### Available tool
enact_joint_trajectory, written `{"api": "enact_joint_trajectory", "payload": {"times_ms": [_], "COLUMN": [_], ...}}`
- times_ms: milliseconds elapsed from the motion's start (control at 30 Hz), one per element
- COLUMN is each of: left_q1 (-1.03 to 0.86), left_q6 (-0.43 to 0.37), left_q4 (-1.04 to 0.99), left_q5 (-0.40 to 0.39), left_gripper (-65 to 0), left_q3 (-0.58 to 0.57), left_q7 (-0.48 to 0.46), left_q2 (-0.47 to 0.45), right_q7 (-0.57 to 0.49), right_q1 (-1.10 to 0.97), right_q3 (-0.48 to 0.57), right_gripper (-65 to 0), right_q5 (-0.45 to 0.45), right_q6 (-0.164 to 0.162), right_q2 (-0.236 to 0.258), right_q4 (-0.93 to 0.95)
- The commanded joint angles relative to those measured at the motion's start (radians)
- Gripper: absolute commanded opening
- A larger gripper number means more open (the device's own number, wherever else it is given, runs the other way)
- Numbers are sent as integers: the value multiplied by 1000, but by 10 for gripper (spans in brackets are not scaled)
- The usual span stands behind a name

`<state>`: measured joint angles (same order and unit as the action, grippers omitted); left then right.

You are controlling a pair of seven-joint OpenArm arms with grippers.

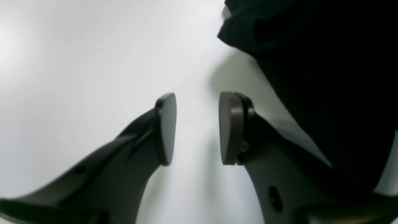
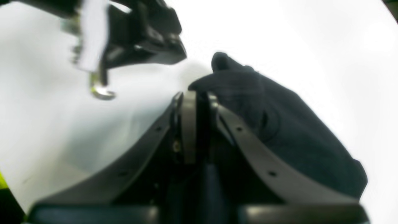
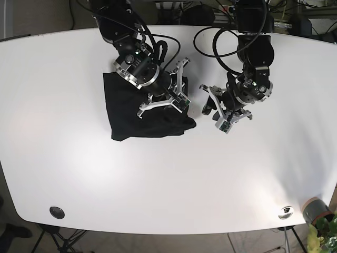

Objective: Fold the T-shirt properly

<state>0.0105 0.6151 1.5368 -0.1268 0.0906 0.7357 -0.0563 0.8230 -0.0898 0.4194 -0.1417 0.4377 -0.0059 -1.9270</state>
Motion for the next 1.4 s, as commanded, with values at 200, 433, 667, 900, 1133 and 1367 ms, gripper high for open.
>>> {"api": "enact_joint_trajectory", "payload": {"times_ms": [200, 433, 667, 900, 1133, 1367], "left_q1": [16, 35, 47, 53, 53, 62], "left_q6": [4, 4, 4, 4, 4, 4], "left_q4": [41, 83, 86, 86, 86, 86], "left_q5": [-12, -12, -12, -12, -12, -106], "left_gripper": [-440, -440, -440, -440, -440, -440], "left_q3": [64, 71, 71, 71, 71, 50], "left_q7": [-21, -21, -21, -21, -20, -18], "left_q2": [3, 3, 3, 5, 5, 5], "right_q7": [-46, -107, -189, -164, -72, -66], "right_q1": [26, 23, 26, 17, 26, 101], "right_q3": [2, 2, 0, -32, -251, -399], "right_gripper": [-626, -623, -555, -284, -265, -265], "right_q5": [9, 9, 7, 159, 511, 672], "right_q6": [-1, -1, -3, -3, -3, -12], "right_q2": [-33, -53, -72, -49, 27, 120], "right_q4": [122, 245, 334, 194, 45, 54]}}
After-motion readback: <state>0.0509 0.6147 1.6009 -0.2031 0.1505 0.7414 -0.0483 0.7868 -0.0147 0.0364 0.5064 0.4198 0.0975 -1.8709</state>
